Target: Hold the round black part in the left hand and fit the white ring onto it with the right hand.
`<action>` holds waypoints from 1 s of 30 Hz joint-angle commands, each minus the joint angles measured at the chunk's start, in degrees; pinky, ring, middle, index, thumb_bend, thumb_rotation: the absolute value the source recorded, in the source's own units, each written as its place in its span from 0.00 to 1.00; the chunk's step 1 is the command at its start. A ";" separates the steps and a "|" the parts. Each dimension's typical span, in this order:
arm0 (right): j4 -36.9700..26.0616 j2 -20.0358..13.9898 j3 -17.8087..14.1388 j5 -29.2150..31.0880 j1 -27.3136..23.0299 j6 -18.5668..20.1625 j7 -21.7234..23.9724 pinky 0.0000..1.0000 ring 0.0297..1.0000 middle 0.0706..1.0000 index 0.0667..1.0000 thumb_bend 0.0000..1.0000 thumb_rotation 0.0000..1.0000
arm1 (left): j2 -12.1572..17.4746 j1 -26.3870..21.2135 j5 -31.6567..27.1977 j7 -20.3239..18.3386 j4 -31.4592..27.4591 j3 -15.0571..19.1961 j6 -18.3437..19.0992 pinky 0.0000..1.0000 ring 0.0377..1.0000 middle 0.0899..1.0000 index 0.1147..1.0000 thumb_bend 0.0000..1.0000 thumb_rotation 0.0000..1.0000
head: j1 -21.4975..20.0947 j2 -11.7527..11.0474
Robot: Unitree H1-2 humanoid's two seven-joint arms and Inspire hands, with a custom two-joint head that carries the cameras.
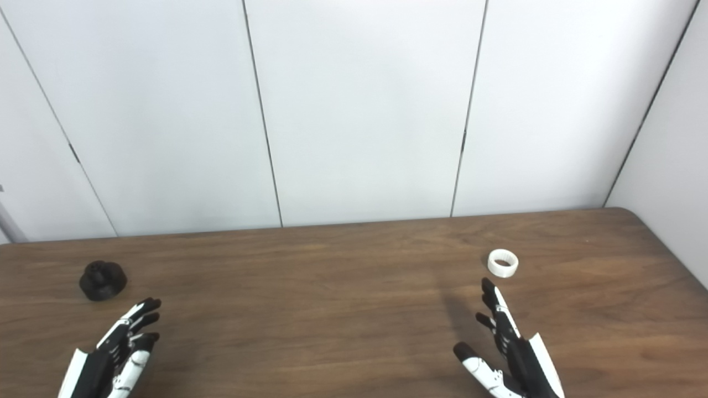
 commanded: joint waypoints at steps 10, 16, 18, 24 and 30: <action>2.34 -0.72 -0.30 1.66 1.79 -1.19 -0.01 0.93 0.99 1.00 1.00 0.43 0.61 | -2.61 2.75 2.43 2.68 0.45 -1.03 -2.09 0.72 0.85 0.91 0.81 0.44 0.49 | 4.54 0.12; 3.04 -2.17 -1.04 3.10 1.63 -1.04 0.71 0.93 1.00 1.00 1.00 0.40 0.62 | -3.13 1.99 9.59 7.76 -4.94 1.13 -1.03 0.73 0.88 0.90 0.78 0.60 0.25 | 8.69 -0.35; 3.45 -2.59 -1.23 3.81 1.52 -0.95 1.00 0.94 1.00 1.00 1.00 0.39 0.62 | -2.75 1.19 11.18 9.39 -5.97 2.72 -1.43 0.73 0.88 0.91 0.78 0.63 0.24 | 10.12 -0.61; 4.37 -3.44 -1.66 5.55 1.20 -0.46 1.86 0.97 1.00 1.00 1.00 0.40 0.67 | 0.06 -1.36 22.82 16.56 -8.64 8.81 1.52 0.89 0.95 0.93 0.79 0.70 0.35 | 13.36 -1.19; 4.65 -4.11 -2.00 7.33 1.13 0.37 2.65 0.99 1.00 1.00 1.00 0.43 0.71 | 3.82 -3.94 30.66 19.42 -10.81 13.03 8.28 1.00 1.00 0.96 0.79 0.79 0.39 | 15.70 -1.54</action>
